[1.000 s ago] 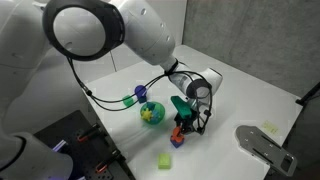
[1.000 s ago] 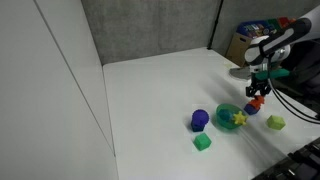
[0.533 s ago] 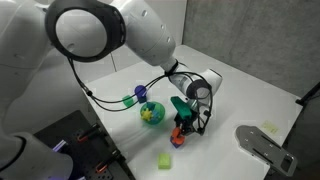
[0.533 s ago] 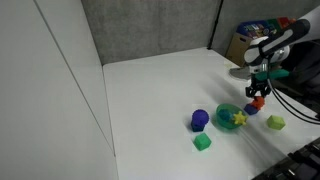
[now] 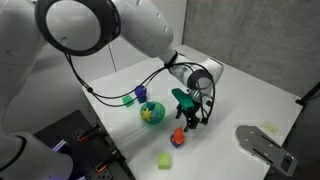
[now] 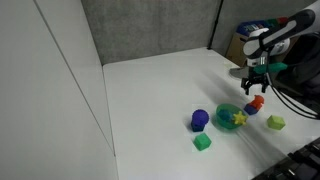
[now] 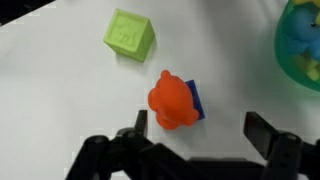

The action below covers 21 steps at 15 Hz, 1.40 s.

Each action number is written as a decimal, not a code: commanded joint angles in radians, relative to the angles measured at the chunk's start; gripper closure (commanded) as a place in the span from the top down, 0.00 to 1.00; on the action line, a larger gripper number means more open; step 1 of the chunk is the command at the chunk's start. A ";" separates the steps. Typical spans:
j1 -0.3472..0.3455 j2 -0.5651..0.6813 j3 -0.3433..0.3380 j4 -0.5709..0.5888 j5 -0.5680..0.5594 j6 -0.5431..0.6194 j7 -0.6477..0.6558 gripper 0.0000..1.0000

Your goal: Remove the orange object from the bowl

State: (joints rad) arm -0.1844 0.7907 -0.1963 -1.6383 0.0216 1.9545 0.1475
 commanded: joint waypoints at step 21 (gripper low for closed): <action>0.172 -0.778 0.115 -0.478 -0.120 0.102 -0.007 1.00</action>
State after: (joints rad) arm -0.0007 0.1418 -0.0985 -2.0168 -0.1093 2.0112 0.1328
